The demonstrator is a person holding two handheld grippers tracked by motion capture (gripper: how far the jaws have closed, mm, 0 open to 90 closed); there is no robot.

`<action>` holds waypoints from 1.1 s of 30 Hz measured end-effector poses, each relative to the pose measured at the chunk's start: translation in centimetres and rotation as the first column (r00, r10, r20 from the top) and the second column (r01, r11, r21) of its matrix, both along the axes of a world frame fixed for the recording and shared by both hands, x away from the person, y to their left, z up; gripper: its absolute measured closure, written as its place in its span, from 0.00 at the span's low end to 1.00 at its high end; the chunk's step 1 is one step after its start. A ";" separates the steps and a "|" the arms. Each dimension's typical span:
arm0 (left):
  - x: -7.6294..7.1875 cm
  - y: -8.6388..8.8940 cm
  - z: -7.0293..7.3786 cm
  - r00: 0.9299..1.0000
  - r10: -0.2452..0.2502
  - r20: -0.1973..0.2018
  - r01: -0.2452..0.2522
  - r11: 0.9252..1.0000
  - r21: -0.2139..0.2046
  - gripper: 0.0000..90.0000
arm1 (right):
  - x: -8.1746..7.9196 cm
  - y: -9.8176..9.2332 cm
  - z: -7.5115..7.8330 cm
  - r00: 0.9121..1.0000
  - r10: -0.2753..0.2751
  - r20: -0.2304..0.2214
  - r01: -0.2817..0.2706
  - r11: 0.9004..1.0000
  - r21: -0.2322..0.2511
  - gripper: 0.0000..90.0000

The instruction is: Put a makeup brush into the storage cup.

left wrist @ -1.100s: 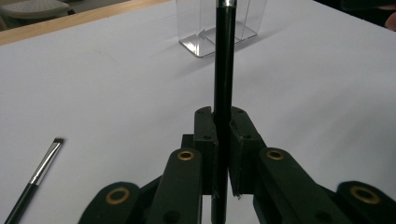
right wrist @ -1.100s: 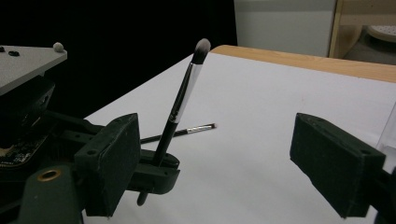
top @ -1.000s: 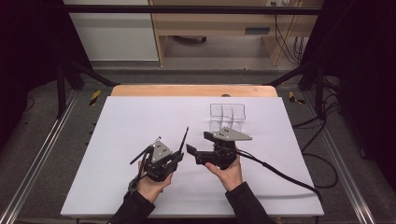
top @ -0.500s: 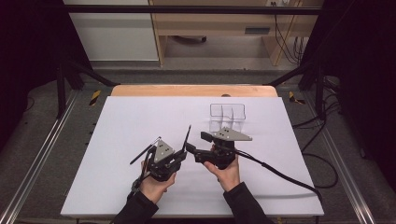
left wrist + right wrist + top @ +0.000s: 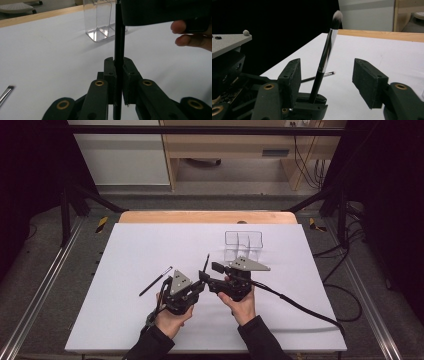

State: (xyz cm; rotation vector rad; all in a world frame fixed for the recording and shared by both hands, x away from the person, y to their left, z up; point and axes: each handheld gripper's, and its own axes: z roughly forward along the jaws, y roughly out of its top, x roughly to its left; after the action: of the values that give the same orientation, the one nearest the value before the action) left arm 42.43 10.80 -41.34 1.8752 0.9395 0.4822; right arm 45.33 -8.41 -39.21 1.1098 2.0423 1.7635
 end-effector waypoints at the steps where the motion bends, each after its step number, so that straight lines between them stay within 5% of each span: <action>1: 0.0 0.0 0.0 1.000 0.001 0.001 -0.001 1.000 -0.004 0.92 | 0.0 0.0 0.0 1.000 0.001 -0.003 -0.001 1.000 0.000 0.46; 12: -0.6 -0.4 -0.1 1.000 -0.006 0.011 0.006 1.000 0.003 0.92 | -0.1 0.2 -0.2 1.000 -0.006 -0.010 0.006 1.000 0.023 0.57; 33: -0.8 -0.7 -0.6 1.000 -0.001 0.013 0.001 1.000 -0.013 0.92 | -0.1 0.3 -0.3 0.998 0.024 -0.059 -0.020 0.998 0.066 0.91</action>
State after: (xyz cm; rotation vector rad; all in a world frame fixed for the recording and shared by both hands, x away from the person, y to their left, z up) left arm 41.63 10.10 -41.95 1.8588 0.9305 0.4863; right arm 45.20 -8.14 -39.55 1.1773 2.0524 1.8410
